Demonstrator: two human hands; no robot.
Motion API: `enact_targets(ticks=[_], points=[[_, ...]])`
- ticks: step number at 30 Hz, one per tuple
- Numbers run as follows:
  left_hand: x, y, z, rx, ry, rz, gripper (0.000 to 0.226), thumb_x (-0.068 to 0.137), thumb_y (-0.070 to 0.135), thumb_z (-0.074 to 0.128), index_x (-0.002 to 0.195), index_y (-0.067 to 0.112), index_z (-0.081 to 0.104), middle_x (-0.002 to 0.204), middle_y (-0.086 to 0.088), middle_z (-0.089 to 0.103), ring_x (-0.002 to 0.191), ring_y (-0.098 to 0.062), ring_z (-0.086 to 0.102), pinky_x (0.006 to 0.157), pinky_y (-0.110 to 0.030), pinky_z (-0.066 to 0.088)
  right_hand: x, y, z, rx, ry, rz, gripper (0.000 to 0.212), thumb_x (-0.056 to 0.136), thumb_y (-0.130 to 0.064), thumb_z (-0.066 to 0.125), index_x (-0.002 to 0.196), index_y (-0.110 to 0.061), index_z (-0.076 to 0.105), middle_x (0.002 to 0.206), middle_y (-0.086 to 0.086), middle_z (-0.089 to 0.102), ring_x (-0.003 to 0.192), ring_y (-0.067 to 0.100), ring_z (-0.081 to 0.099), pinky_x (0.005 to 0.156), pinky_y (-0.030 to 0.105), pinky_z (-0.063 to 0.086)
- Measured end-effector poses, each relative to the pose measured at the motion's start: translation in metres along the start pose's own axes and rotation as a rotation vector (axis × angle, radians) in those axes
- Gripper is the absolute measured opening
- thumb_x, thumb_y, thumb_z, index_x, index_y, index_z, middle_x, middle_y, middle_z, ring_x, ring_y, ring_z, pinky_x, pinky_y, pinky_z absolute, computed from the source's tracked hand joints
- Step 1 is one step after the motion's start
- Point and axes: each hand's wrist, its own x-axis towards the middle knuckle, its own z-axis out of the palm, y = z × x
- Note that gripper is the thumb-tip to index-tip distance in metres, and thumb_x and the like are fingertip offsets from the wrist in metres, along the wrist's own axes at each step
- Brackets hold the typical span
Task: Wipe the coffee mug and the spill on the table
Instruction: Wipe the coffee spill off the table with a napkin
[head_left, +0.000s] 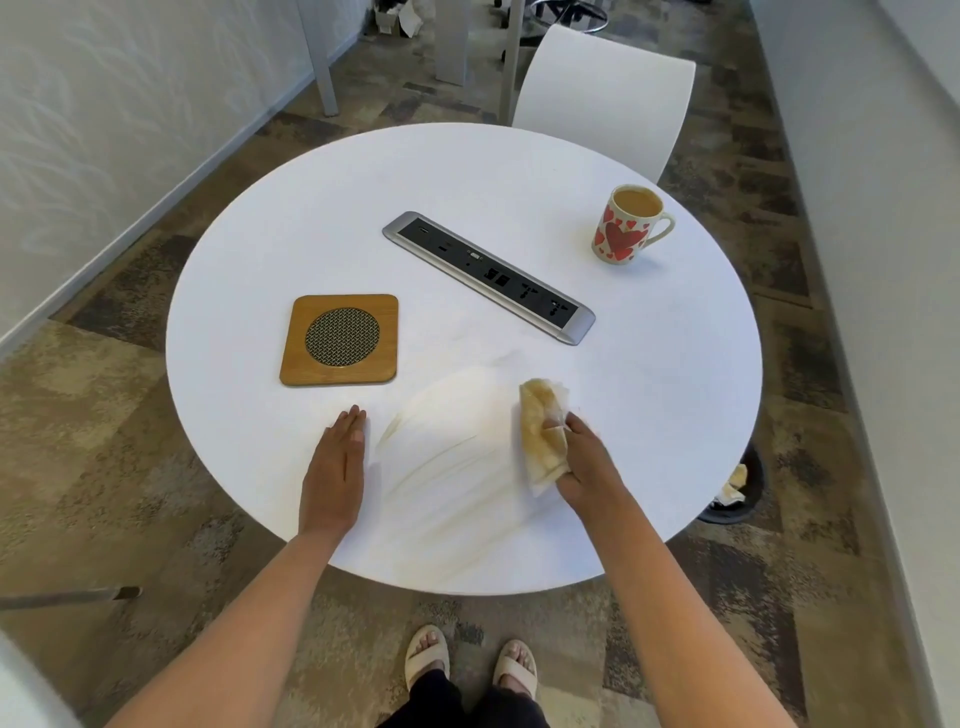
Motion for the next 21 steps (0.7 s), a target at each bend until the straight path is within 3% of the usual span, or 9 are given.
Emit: enact_targets(ticks=[2,4,6,9,12,14,16,18,21], points=[[0.0,-0.001,0.0,0.023,-0.007,0.007,0.04,0.101,0.027,0.029,0.138,0.017,0.042,0.148,0.002,0.037,0.138,-0.009,0.028,0.117,-0.033,0.018,-0.002,0.004,0.008,-0.087,0.062,-0.014,0.034,0.088,-0.006,0.059,0.121,-0.01,0.055,0.114,0.009,0.061,0.093,0.017,0.062,0.088,0.027,0.05],[0.001,-0.002,0.0,0.066,-0.02,0.025,0.041,0.101,0.027,0.029,0.139,0.016,0.041,0.149,0.002,0.036,0.139,-0.009,0.026,0.117,-0.034,0.018,-0.005,0.006,0.013,-0.325,0.228,-0.182,0.036,0.078,-0.013,0.072,0.11,-0.015,0.057,0.104,0.005,0.062,0.081,0.011,0.062,0.072,0.017,0.046],[0.001,-0.004,0.001,0.11,-0.024,0.046,0.041,0.101,0.025,0.029,0.139,0.015,0.04,0.149,0.002,0.035,0.139,-0.01,0.025,0.117,-0.037,0.018,-0.009,0.003,0.014,-0.594,0.368,-0.438,0.037,0.075,-0.015,0.075,0.106,-0.016,0.055,0.102,0.003,0.058,0.087,0.017,0.059,0.07,0.023,0.042],[0.002,-0.006,0.002,0.147,-0.026,0.058,0.041,0.101,0.025,0.028,0.14,0.015,0.04,0.15,0.002,0.034,0.14,-0.009,0.024,0.117,-0.037,0.018,-0.01,-0.002,0.01,-1.027,0.489,-0.868,0.029,0.08,0.001,0.063,0.105,-0.013,0.059,0.106,0.008,0.057,0.092,0.025,0.056,0.066,0.035,0.047],[0.002,-0.007,0.003,0.168,-0.02,0.074,0.042,0.101,0.024,0.028,0.14,0.013,0.039,0.15,0.002,0.034,0.139,-0.008,0.024,0.117,-0.036,0.018,-0.01,0.001,0.017,-1.136,0.326,-1.173,0.032,0.081,0.007,0.056,0.108,-0.008,0.065,0.111,0.012,0.064,0.099,0.03,0.06,0.078,0.037,0.053],[0.002,-0.007,0.003,0.175,-0.017,0.077,0.042,0.101,0.024,0.028,0.14,0.013,0.039,0.15,0.001,0.034,0.139,-0.008,0.023,0.117,-0.035,0.017,-0.006,0.01,0.022,-1.278,0.017,-1.169,0.034,0.093,-0.008,0.049,0.126,-0.007,0.056,0.131,0.012,0.056,0.123,0.029,0.052,0.104,0.038,0.041],[0.002,-0.007,0.004,0.181,-0.015,0.082,0.042,0.101,0.024,0.027,0.14,0.012,0.039,0.15,0.0,0.034,0.138,-0.007,0.023,0.117,-0.034,0.017,0.007,0.021,0.019,-1.594,-0.152,-1.077,0.046,0.1,-0.025,0.036,0.144,-0.012,0.032,0.154,0.006,0.029,0.144,0.024,0.023,0.117,0.035,0.014],[0.002,-0.007,0.004,0.19,-0.012,0.088,0.043,0.101,0.024,0.027,0.14,0.012,0.039,0.15,0.001,0.034,0.137,-0.005,0.022,0.116,-0.032,0.016,0.021,0.028,0.007,-1.733,-0.123,-0.983,0.053,0.101,-0.035,0.025,0.15,-0.016,0.014,0.159,-0.001,0.007,0.147,0.019,0.001,0.119,0.034,-0.002],[0.003,-0.007,0.004,0.2,-0.011,0.088,0.043,0.101,0.024,0.026,0.139,0.011,0.039,0.15,0.0,0.034,0.137,-0.005,0.022,0.116,-0.028,0.014,0.03,0.033,-0.001,-1.708,0.023,-0.931,0.055,0.101,-0.032,0.026,0.15,-0.016,0.009,0.16,0.002,0.0,0.147,0.02,-0.002,0.12,0.038,-0.002]])
